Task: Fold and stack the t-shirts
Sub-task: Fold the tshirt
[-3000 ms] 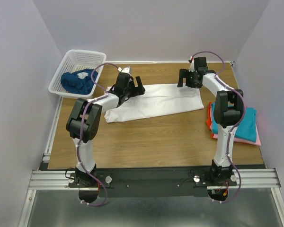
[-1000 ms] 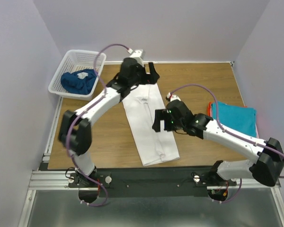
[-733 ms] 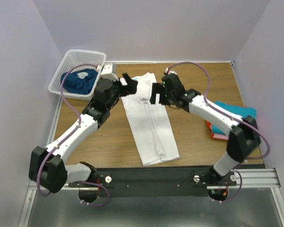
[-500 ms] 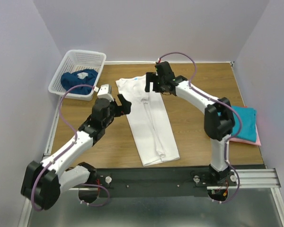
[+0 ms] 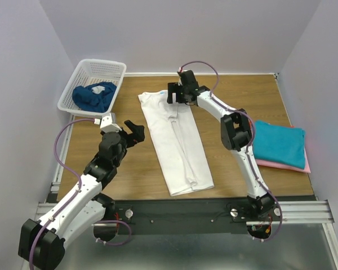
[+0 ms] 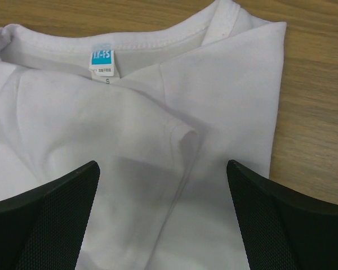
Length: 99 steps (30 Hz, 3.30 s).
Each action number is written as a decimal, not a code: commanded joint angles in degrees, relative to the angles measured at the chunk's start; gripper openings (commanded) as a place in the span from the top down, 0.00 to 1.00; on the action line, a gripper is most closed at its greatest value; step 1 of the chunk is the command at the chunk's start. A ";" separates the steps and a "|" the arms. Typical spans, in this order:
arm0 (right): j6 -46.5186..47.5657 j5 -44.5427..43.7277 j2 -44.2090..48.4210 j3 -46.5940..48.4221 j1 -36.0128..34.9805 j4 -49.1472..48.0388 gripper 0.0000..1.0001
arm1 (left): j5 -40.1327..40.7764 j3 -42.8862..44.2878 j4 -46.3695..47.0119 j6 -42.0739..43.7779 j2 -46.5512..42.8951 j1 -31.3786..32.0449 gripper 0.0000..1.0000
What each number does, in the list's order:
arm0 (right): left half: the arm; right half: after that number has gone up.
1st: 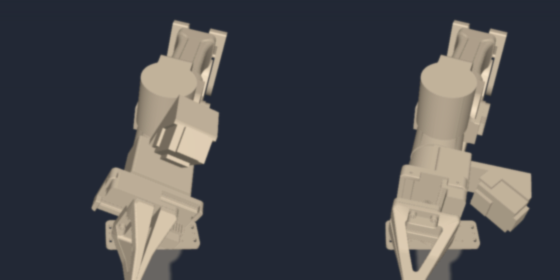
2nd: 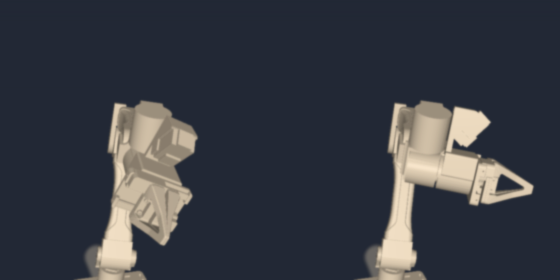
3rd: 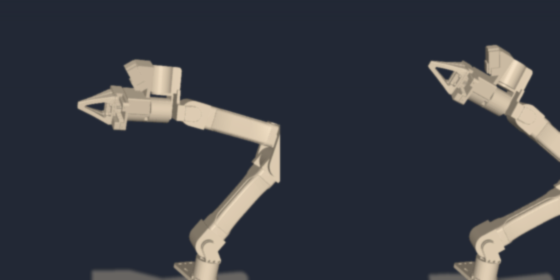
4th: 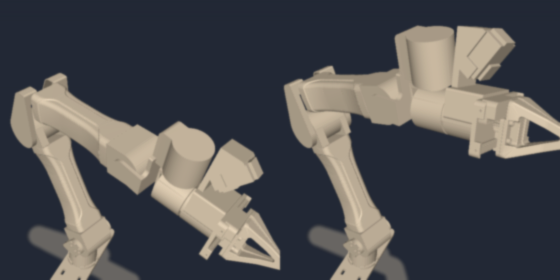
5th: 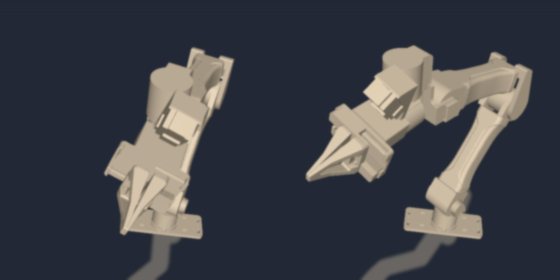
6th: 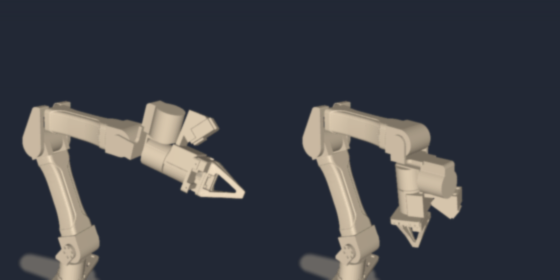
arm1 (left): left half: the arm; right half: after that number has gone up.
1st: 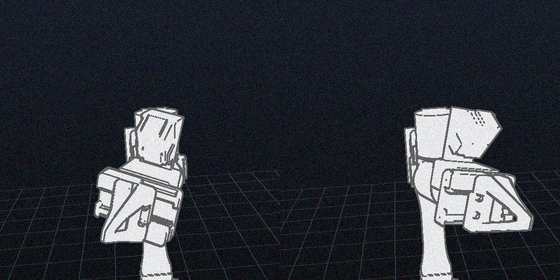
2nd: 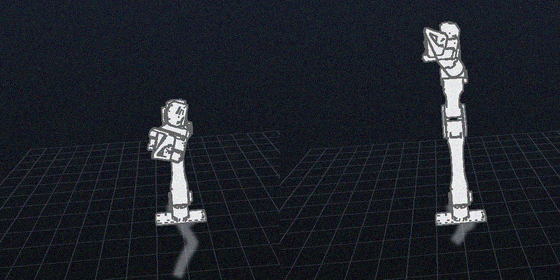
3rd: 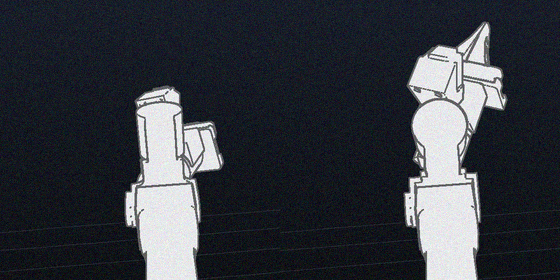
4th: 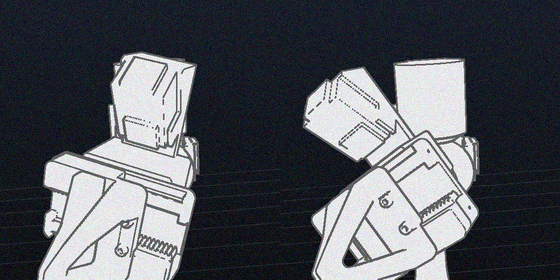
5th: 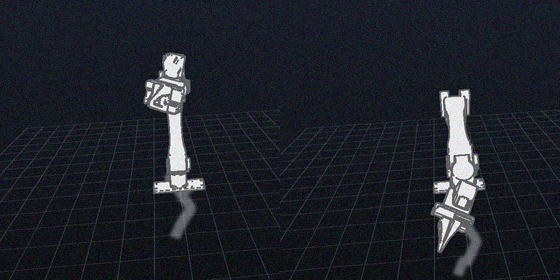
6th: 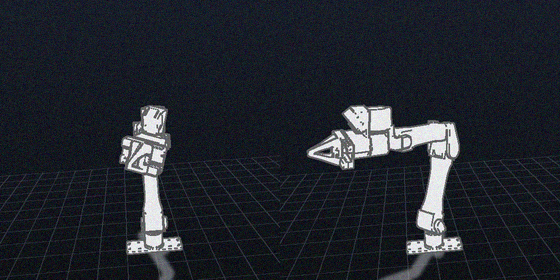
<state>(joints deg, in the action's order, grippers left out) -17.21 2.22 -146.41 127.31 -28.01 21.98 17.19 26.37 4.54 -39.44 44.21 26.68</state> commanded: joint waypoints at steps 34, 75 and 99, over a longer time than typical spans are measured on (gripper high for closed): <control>-5.46 6.48 39.77 -43.41 7.97 0.79 0.00 | -21.68 -3.08 -8.22 -6.87 10.46 15.33 0.02; -15.04 22.22 79.62 -100.06 5.69 5.09 0.09 | -16.14 -1.31 -15.00 -14.08 28.48 27.64 1.00; -32.53 12.55 76.18 -102.61 -9.52 5.45 0.47 | -20.88 -14.59 -4.80 -23.75 11.43 27.55 1.00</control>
<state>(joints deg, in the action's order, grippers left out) -47.24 17.89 -69.58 27.83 -36.14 24.69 -2.66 13.43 -0.84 -60.99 57.30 53.76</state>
